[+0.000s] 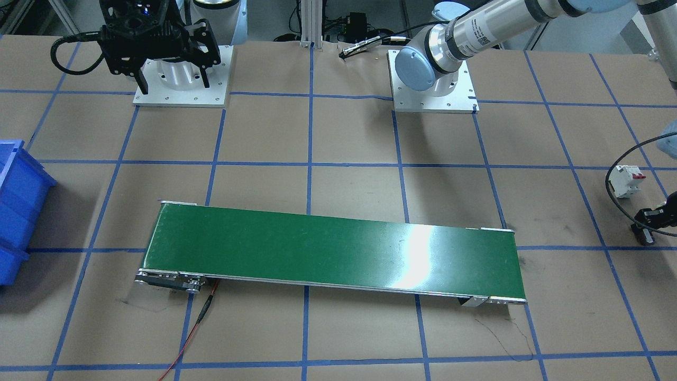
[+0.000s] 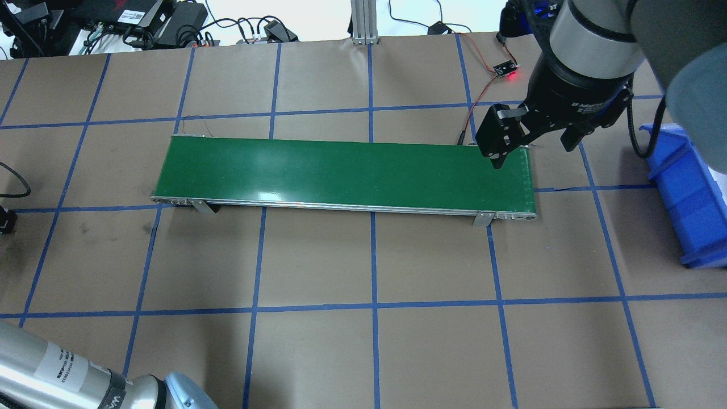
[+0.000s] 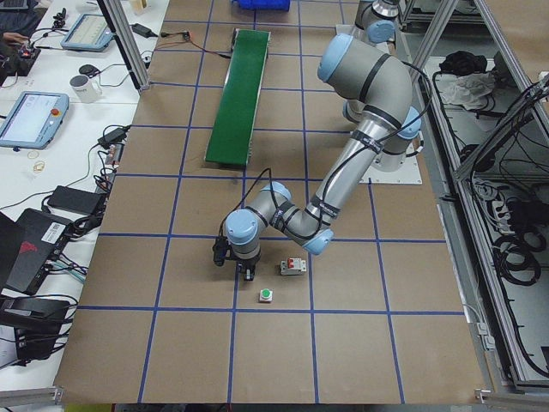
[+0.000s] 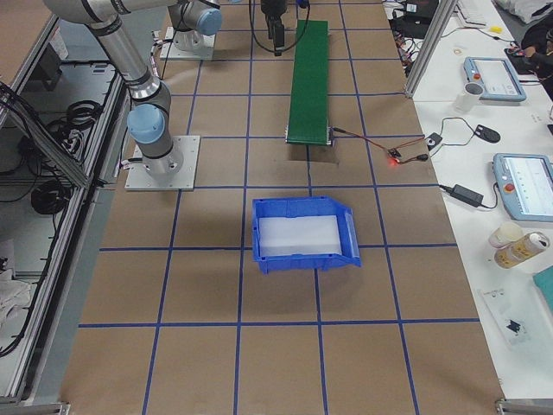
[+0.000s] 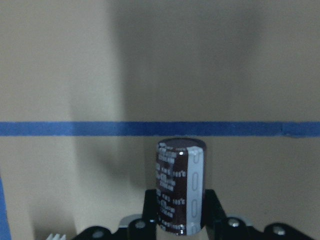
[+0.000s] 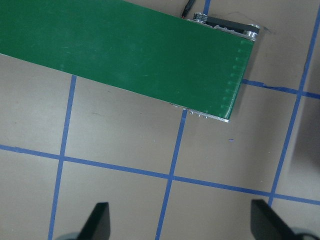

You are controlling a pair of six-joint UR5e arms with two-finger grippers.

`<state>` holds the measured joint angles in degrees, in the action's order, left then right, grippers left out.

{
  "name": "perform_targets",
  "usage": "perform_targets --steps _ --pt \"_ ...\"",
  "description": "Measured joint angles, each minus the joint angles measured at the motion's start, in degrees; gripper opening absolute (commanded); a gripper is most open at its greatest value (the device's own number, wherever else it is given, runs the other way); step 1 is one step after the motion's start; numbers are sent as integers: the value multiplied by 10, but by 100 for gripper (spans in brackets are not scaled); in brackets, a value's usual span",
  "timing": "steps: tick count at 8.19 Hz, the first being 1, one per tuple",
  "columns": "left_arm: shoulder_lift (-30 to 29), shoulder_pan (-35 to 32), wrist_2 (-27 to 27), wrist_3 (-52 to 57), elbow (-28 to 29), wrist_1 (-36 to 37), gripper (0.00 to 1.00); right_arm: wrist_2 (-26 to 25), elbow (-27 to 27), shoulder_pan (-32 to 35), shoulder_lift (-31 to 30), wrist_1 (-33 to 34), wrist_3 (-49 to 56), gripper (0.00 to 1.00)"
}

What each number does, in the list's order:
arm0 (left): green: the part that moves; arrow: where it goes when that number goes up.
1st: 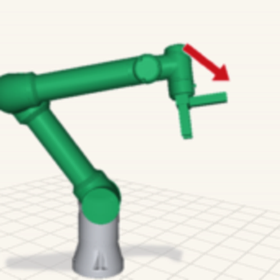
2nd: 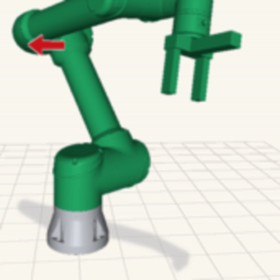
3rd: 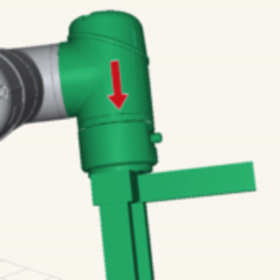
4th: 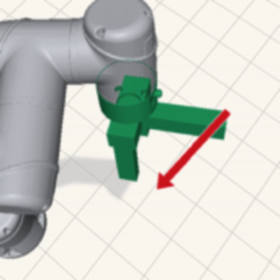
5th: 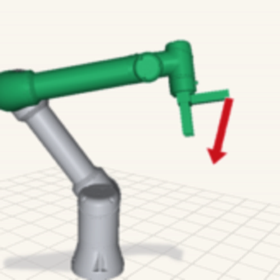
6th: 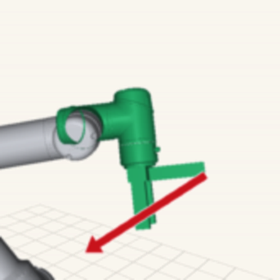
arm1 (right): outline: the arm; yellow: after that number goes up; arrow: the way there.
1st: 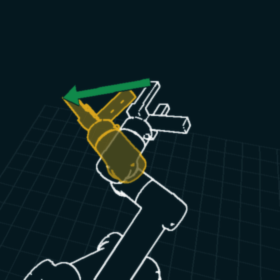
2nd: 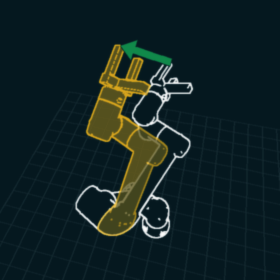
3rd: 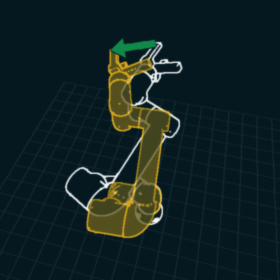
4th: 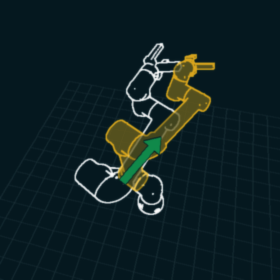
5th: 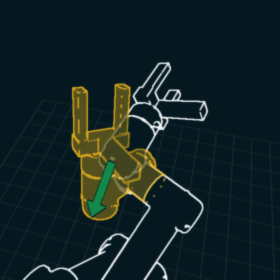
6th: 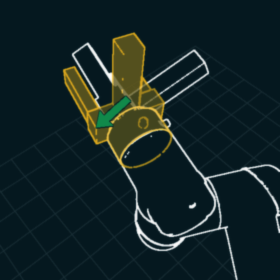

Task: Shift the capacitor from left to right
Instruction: 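Grasp the brown cylindrical capacitor with the left gripper, then carry the capacitor with the left gripper over the green conveyor belt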

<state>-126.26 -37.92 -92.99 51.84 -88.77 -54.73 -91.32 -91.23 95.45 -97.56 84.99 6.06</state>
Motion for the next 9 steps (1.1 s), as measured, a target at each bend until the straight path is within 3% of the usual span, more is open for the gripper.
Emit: perform_targets --steps 1,4,9 --pt "4 0 0 -1 0 -4 0 0 0 0 0 0 0 100" --pt "41 -11 5 -22 12 -51 0 0 0 0 0 0 0 100" --pt "149 -198 15 -128 14 -129 0 0 0 0 1 0 0 100"
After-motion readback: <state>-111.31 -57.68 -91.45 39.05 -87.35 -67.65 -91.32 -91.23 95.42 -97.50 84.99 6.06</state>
